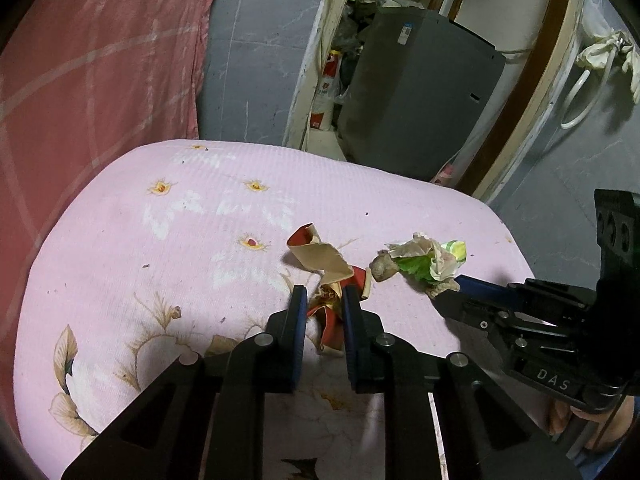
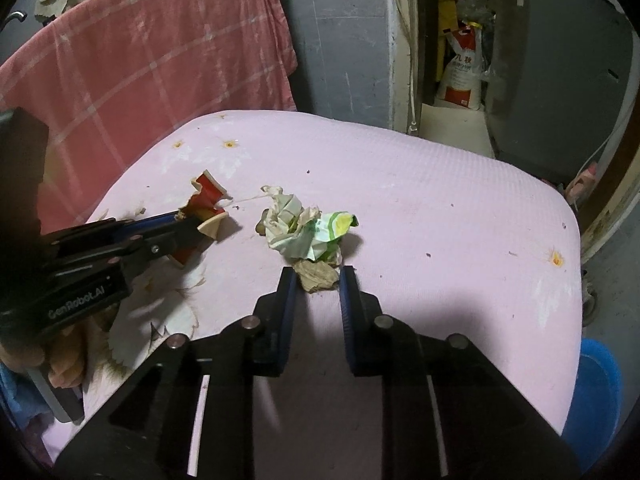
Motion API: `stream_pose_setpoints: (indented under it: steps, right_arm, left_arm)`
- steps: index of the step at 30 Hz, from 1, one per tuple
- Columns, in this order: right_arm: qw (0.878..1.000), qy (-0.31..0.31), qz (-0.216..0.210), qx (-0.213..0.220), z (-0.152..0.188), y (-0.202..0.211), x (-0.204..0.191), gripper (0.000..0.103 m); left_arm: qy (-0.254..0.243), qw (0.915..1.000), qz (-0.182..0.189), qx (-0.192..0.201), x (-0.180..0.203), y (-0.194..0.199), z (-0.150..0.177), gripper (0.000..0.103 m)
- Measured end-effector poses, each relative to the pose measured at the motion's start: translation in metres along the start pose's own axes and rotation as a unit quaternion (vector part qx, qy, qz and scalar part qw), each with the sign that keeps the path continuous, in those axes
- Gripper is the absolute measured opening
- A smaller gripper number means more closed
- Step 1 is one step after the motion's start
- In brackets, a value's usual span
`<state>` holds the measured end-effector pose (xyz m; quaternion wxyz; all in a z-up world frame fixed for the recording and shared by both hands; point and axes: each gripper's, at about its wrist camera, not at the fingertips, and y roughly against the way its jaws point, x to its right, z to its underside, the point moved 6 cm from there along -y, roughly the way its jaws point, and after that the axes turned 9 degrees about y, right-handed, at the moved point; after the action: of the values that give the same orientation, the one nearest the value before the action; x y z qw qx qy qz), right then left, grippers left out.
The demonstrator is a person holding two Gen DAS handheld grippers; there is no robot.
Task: Collect trash
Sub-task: 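Grasp the red-and-tan wrapper with the left tool while the right tool grasps a small brown piece, then lift both held pieces and carry them toward the blue basin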
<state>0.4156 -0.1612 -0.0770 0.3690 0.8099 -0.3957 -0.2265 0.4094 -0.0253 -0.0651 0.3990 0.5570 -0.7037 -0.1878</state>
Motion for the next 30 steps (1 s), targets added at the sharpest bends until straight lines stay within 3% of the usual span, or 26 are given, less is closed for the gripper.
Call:
stream_pose_setpoints:
  steps: [8,18,30]
  right_arm:
    - [1.000,0.004,0.001,0.006,0.005,0.004,-0.002,0.011]
    - [1.000,0.011,0.004,0.021,0.010,0.010,-0.006,0.007]
    - [0.994,0.019,0.033,0.099,0.010,0.042,-0.011,0.007]
  left_arm:
    - [-0.012,0.9998,0.014,0.012,0.005,0.006,0.003,0.010]
    - [-0.010,0.9998,0.002,0.018,0.008,0.014,0.011,0.009]
    - [-0.011,0.9973,-0.005,0.072,0.010,0.040,0.016,0.009]
